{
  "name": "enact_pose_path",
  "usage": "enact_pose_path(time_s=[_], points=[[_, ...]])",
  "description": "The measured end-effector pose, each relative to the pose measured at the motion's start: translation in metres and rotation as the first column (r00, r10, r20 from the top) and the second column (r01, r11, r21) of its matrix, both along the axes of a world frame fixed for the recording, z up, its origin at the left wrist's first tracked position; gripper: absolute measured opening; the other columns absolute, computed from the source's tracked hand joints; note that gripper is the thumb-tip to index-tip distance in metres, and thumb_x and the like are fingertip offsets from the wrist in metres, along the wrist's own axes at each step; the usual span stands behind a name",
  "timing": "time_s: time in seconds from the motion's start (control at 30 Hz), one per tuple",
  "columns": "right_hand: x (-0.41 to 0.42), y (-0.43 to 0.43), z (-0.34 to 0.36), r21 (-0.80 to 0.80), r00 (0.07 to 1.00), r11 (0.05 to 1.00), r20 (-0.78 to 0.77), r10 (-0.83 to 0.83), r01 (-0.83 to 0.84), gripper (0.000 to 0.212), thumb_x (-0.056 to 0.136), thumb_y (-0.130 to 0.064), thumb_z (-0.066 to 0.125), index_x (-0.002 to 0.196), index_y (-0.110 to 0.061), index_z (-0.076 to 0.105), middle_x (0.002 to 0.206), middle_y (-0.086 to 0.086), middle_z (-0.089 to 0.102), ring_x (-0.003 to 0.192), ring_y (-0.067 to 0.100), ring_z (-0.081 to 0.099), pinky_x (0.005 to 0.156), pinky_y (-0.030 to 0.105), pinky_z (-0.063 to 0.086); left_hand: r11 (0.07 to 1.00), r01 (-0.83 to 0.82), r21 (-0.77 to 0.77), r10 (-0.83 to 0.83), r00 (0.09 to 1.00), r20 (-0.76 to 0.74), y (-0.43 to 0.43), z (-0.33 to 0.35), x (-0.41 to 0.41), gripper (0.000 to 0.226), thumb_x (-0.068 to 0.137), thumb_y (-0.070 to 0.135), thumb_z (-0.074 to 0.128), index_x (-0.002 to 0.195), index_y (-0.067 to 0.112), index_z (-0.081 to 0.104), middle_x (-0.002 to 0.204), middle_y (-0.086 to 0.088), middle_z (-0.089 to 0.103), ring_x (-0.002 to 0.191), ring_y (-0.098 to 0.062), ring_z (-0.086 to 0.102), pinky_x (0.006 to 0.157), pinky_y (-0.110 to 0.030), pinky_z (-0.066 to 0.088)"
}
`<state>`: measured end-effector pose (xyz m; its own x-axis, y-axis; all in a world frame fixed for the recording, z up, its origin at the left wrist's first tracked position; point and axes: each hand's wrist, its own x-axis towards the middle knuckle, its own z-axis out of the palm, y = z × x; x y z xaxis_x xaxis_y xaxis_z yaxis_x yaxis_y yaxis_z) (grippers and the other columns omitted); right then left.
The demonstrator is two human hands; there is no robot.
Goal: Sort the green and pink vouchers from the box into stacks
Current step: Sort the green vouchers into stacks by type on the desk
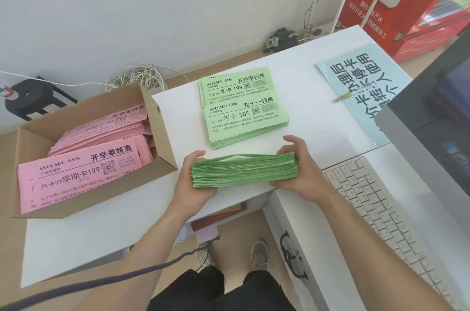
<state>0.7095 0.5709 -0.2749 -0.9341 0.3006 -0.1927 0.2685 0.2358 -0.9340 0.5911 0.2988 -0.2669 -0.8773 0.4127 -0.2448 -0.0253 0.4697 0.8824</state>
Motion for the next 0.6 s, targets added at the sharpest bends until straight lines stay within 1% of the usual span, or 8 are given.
enact_pose_path(time_s=[0.07,0.13,0.2,0.27,0.33,0.4,0.47,0.6], points=[[0.000,-0.001,0.001,0.031,1.000,0.999,0.006,0.011,-0.012,0.087,0.063,-0.008,0.095,0.132,-0.032,0.049,0.120,-0.005,0.050,0.096,-0.001,0.055,0.083,0.014,0.044,1.000,0.004,0.003,-0.004,1.000,-0.001,0.001,-0.001,-0.002,0.065,0.060,0.005,0.072,0.118,0.028,0.055,0.101,0.013,0.066,0.092,-0.009,0.063,0.079,-0.025,0.048],[-0.003,-0.003,0.001,0.021,1.000,1.000,-0.014,-0.012,0.012,0.067,0.064,-0.006,0.094,0.116,-0.030,0.059,0.125,-0.006,0.051,0.109,0.000,0.056,0.089,0.018,0.046,1.000,-0.024,0.008,0.024,0.999,0.032,0.007,0.003,-0.002,0.057,0.058,0.005,0.069,0.108,0.029,0.056,0.094,0.018,0.067,0.085,-0.001,0.062,0.075,-0.022,0.046],[-0.006,-0.005,0.004,-0.029,0.999,0.999,-0.020,-0.036,0.035,0.061,0.066,-0.002,0.092,0.113,-0.026,0.061,0.127,-0.009,0.057,0.111,0.002,0.061,0.081,0.020,0.053,0.999,-0.049,0.009,0.048,0.997,0.064,0.010,0.006,-0.005,0.058,0.059,0.006,0.067,0.109,0.032,0.057,0.096,0.016,0.069,0.087,0.000,0.063,0.076,-0.022,0.046],[-0.008,-0.006,0.006,-0.073,0.998,0.996,-0.006,-0.057,0.056,0.057,0.069,-0.001,0.090,0.112,-0.021,0.060,0.110,-0.014,0.067,0.095,0.004,0.066,0.069,0.022,0.055,0.999,-0.034,0.022,0.032,0.998,0.058,0.010,0.007,-0.008,0.067,0.062,0.005,0.066,0.121,0.036,0.056,0.108,0.012,0.069,0.102,-0.005,0.063,0.084,-0.023,0.047],[-0.008,-0.006,0.005,-0.088,0.997,0.993,-0.006,-0.083,0.082,0.054,0.070,0.001,0.089,0.110,-0.018,0.057,0.093,-0.010,0.068,0.081,0.003,0.064,0.064,0.022,0.053,0.999,-0.002,0.039,0.000,0.999,0.048,0.009,0.009,-0.011,0.072,0.065,0.002,0.065,0.127,0.037,0.053,0.114,0.008,0.067,0.107,-0.009,0.062,0.088,-0.021,0.047],[-0.007,-0.009,0.004,-0.115,0.994,0.987,-0.003,-0.114,0.113,0.057,0.071,0.001,0.089,0.113,-0.019,0.056,0.098,-0.008,0.067,0.084,-0.001,0.065,0.068,0.020,0.053,0.999,-0.008,0.044,0.005,0.997,0.075,0.010,0.011,-0.012,0.067,0.064,0.003,0.066,0.123,0.033,0.054,0.109,0.003,0.069,0.099,-0.008,0.063,0.085,-0.019,0.047],[-0.006,-0.013,0.003,-0.129,0.992,0.983,0.012,-0.127,0.128,0.059,0.073,-0.005,0.089,0.119,-0.023,0.057,0.106,-0.008,0.069,0.096,-0.002,0.066,0.077,0.018,0.053,0.998,-0.032,0.048,0.027,0.993,0.112,0.012,0.014,-0.013,0.061,0.062,0.008,0.069,0.118,0.030,0.056,0.104,0.003,0.070,0.092,-0.004,0.064,0.082,-0.018,0.048],[-0.005,-0.016,0.000,-0.162,0.991,0.978,0.019,-0.133,0.134,0.056,0.078,-0.011,0.087,0.125,-0.025,0.059,0.114,-0.009,0.073,0.108,0.006,0.068,0.090,0.026,0.054,0.998,-0.049,0.027,0.044,0.988,0.150,0.011,0.015,-0.018,0.058,0.063,0.014,0.073,0.115,0.032,0.056,0.106,0.004,0.072,0.097,-0.008,0.067,0.086,-0.025,0.051]])
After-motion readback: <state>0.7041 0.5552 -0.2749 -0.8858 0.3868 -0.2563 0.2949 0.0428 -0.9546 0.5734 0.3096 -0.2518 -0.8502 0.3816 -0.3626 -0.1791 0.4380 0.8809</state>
